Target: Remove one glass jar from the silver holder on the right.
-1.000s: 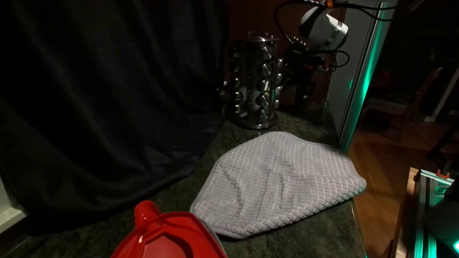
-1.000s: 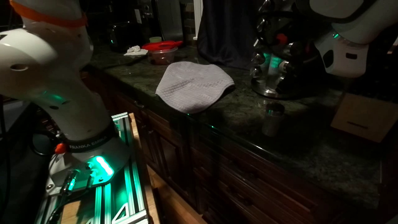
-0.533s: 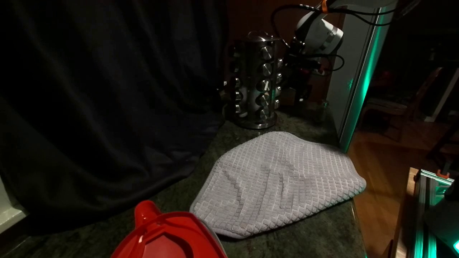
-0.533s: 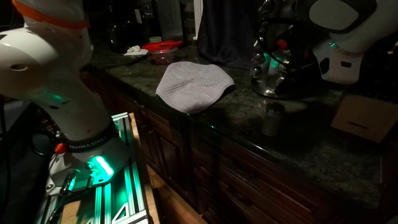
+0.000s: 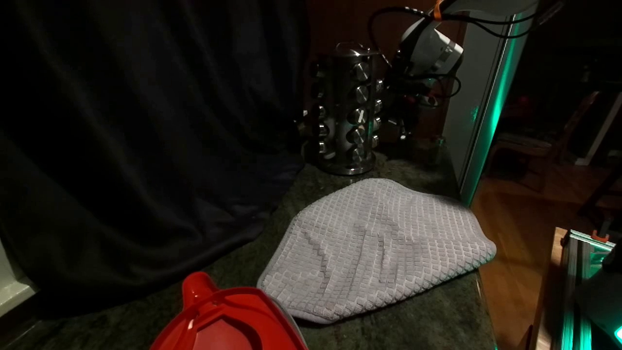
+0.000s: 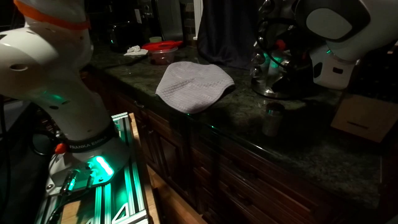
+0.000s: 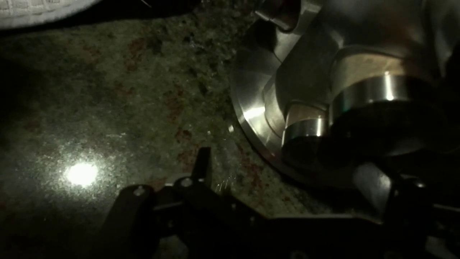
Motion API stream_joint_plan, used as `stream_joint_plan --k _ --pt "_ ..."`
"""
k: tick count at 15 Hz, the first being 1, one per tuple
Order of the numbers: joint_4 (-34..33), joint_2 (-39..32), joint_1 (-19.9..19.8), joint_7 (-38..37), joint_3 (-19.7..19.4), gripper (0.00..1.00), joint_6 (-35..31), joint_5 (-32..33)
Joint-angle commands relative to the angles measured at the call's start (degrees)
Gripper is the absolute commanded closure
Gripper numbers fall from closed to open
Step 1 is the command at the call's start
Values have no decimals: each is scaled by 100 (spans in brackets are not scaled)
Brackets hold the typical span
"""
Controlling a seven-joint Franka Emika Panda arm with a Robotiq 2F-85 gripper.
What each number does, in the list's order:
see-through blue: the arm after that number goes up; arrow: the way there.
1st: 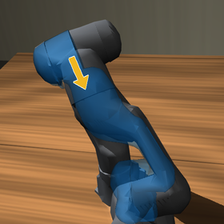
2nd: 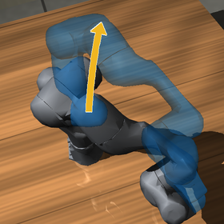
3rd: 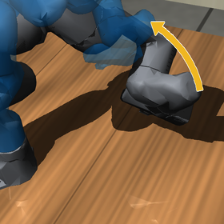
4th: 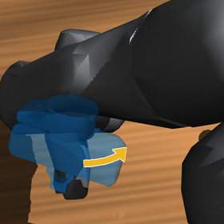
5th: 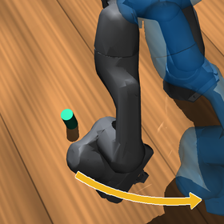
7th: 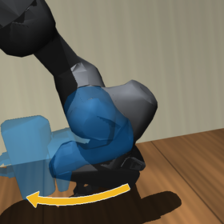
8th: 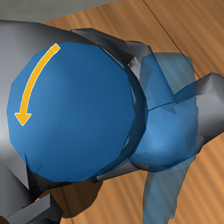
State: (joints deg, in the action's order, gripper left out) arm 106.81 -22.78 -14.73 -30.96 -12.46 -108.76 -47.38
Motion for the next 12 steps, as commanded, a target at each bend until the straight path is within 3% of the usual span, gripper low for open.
stream_joint_plan --k 1,12 --pt "-250 -252 -22 -311 13 0 238 -255" --pt "-428 -508 -62 -542 39 0 371 -884"
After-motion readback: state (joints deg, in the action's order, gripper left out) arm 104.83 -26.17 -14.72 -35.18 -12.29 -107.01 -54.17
